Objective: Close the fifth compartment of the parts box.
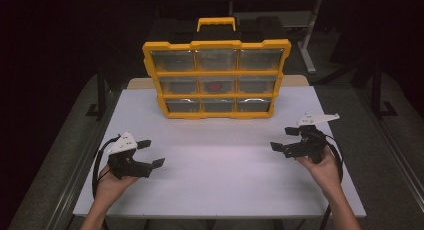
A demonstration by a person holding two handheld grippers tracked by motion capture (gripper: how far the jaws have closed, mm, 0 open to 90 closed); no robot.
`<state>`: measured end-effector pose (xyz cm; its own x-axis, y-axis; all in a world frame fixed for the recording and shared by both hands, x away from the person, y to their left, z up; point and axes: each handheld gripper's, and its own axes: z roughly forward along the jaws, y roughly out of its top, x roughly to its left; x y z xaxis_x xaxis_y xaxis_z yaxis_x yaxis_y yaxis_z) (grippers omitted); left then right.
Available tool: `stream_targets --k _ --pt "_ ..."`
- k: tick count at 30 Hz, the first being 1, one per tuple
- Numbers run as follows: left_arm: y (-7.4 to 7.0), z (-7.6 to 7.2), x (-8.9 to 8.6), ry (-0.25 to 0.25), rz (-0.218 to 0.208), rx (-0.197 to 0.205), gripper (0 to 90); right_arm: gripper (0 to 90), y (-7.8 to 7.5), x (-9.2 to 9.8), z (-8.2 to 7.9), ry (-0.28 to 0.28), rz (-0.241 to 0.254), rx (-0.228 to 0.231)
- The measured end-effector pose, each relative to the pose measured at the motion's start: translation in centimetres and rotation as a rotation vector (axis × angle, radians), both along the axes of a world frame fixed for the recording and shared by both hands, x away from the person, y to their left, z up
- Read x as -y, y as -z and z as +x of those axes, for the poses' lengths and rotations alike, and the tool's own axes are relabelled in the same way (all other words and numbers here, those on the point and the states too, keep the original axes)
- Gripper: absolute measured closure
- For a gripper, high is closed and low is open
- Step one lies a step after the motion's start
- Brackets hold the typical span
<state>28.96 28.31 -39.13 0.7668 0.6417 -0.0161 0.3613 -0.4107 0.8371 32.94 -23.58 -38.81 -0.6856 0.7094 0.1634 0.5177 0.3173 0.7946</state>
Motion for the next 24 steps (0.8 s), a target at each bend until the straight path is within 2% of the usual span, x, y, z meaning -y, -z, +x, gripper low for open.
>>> stream_targets --k 4,12,18,24 --pt "0.2 -0.1 0.0 0.001 -0.002 0.004 16.9 13.6 0.4 0.6 -0.9 0.016 -0.002 0.007" --pt "1.1 0.2 0.0 0.003 0.017 -0.026 16.8 13.6 1.0 1.5 -2.7 0.033 -0.003 0.022" --pt "1.4 0.3 0.1 0.006 0.032 -0.029 16.9 13.6 1.5 1.9 -2.9 0.040 0.000 0.008" --pt "1.4 0.3 0.2 0.005 0.027 -0.035 16.9 13.6 1.7 2.0 -3.0 0.037 -0.014 0.008"
